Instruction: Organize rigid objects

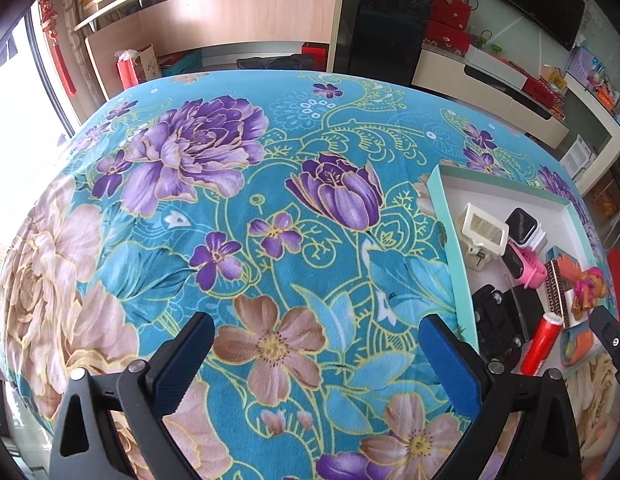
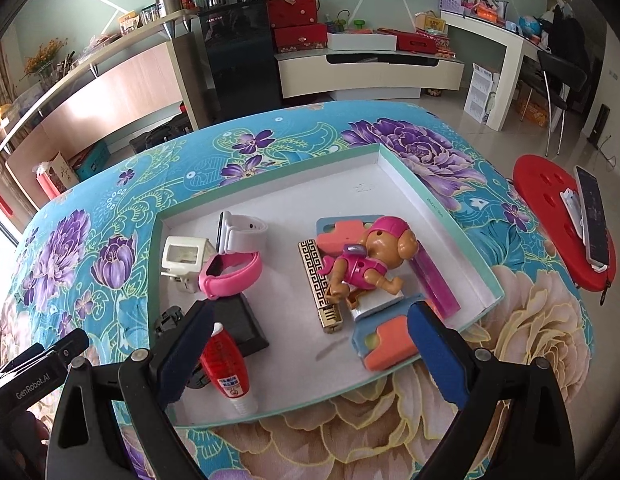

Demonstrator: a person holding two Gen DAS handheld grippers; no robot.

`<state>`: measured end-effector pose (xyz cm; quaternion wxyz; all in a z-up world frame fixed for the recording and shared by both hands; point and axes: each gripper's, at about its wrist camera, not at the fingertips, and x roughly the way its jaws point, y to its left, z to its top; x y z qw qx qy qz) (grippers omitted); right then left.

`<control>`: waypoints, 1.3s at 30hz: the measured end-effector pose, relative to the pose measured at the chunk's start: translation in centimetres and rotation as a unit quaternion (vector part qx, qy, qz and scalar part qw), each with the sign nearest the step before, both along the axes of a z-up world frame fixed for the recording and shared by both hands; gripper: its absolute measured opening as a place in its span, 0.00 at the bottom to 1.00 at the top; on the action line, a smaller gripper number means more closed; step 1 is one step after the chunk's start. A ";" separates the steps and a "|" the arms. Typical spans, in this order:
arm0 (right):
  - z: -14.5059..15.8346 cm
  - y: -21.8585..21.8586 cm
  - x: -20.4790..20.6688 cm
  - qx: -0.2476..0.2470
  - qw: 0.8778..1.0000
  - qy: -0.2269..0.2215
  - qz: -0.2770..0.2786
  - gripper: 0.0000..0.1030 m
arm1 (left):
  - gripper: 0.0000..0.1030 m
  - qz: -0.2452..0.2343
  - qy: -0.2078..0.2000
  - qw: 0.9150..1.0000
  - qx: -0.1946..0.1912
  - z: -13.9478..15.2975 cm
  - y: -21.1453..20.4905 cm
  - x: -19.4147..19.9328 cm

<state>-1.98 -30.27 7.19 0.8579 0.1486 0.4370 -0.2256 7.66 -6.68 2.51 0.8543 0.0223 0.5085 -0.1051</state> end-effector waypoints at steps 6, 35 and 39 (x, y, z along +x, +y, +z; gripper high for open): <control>-0.6 1.4 -1.4 0.009 1.000 0.009 0.017 0.94 | 1.00 0.001 0.002 1.000 0.016 -0.4 1.1 -1.5; -1.7 6.1 -4.8 -0.003 0.996 0.040 0.079 0.94 | 1.00 -0.021 -0.013 0.998 0.055 -0.6 3.0 -7.3; -1.4 6.5 -5.1 -0.004 0.996 0.041 0.082 0.94 | 1.00 -0.021 -0.017 0.998 0.056 -0.1 3.3 -7.9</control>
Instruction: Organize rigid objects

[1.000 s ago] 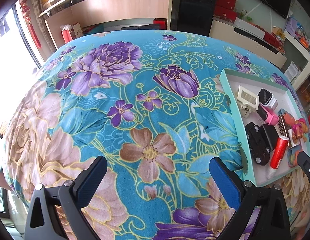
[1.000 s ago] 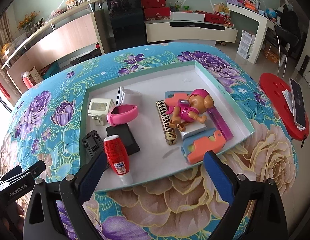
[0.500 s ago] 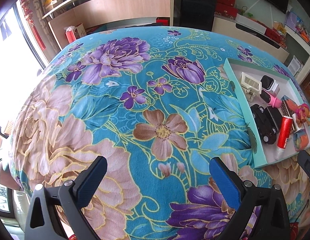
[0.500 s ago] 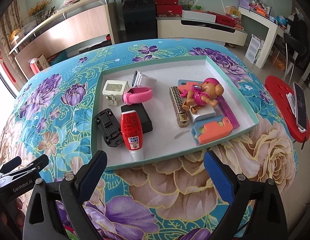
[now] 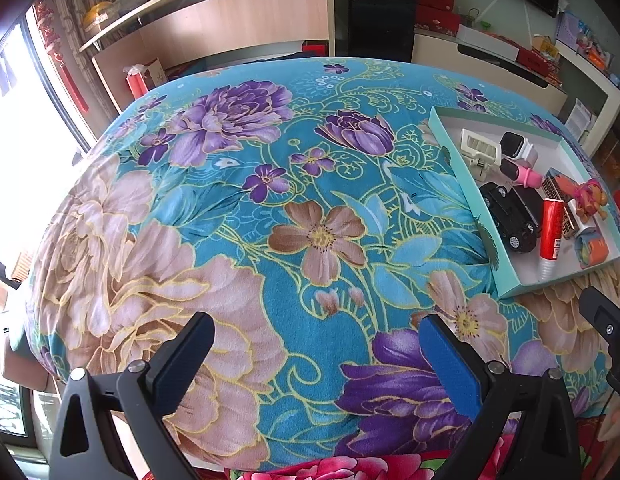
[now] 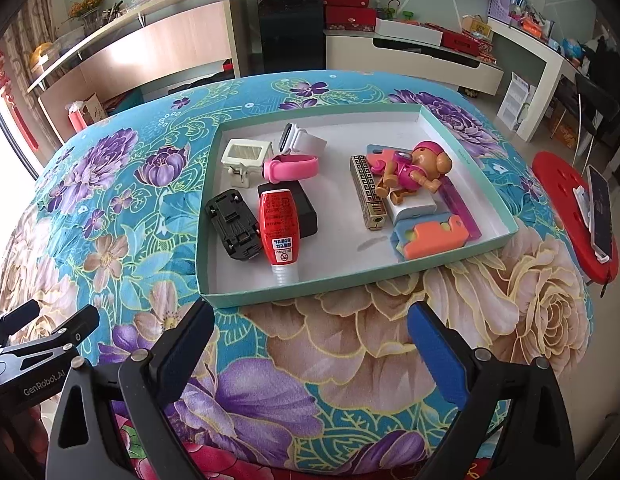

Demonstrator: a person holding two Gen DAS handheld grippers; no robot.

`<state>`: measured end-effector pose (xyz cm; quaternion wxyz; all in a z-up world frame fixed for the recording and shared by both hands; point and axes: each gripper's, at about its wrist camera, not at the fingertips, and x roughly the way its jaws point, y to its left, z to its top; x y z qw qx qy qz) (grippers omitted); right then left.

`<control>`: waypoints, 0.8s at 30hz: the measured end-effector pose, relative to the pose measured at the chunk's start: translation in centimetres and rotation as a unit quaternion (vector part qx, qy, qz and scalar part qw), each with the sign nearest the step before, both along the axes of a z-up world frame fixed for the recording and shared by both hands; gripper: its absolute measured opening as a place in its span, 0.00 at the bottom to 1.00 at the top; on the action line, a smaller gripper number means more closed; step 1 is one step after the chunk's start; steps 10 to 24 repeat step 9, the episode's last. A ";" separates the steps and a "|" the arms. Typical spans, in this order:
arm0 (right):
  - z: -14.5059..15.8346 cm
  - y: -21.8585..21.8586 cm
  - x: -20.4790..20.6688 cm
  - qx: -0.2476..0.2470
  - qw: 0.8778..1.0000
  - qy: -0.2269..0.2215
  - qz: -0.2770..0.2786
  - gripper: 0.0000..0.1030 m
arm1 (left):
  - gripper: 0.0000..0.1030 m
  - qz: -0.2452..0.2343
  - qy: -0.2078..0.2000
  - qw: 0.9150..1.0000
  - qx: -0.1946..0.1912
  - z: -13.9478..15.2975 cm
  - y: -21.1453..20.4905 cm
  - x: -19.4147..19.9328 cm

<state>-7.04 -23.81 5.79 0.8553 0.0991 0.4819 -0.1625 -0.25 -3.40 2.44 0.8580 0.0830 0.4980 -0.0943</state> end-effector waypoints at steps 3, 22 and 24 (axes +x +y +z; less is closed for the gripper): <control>0.3 0.2 -0.3 -0.001 1.000 0.001 0.002 0.94 | 1.00 0.000 -0.003 1.000 0.002 0.3 0.2 -0.3; 0.7 0.4 -0.7 -0.002 1.000 -0.001 0.004 0.94 | 1.00 -0.008 -0.014 1.000 0.007 0.9 0.2 -1.0; 0.7 0.4 -0.7 -0.002 1.000 -0.001 0.004 0.94 | 1.00 -0.008 -0.014 1.000 0.007 0.9 0.2 -1.0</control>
